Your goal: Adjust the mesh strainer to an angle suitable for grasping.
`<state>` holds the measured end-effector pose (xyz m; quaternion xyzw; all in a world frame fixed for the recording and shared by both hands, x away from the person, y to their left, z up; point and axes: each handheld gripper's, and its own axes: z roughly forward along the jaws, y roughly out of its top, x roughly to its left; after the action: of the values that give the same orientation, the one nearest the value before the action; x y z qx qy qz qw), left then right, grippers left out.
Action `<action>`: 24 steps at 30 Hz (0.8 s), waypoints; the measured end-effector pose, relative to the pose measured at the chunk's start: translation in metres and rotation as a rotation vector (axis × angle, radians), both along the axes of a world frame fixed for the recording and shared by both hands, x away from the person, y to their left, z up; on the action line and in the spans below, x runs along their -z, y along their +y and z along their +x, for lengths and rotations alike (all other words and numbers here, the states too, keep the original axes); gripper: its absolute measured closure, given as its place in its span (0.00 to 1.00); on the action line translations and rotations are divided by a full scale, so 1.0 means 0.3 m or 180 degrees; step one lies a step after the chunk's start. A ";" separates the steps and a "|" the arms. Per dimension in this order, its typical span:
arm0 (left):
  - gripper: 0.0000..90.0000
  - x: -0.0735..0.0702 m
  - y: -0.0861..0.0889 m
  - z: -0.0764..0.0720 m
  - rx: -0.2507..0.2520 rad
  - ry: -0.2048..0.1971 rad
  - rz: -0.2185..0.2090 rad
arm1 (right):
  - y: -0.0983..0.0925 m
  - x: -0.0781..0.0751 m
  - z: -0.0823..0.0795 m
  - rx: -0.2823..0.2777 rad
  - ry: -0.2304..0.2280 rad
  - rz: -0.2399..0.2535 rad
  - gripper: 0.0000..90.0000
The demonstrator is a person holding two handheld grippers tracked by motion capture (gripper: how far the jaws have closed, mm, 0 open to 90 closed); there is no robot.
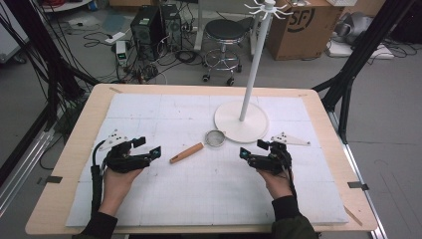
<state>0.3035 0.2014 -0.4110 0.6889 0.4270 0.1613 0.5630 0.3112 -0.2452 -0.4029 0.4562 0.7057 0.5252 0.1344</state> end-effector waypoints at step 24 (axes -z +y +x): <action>0.23 -0.039 0.043 0.000 -0.0016 -0.0006 -0.0004 | 0.253 0.008 0.166 -0.0386 0.0500 0.0005 0.70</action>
<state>0.3035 0.2142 -0.3992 0.6873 0.4283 0.1631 0.5635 0.3611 -0.1692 -0.4051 0.4525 0.7400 0.4955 0.0462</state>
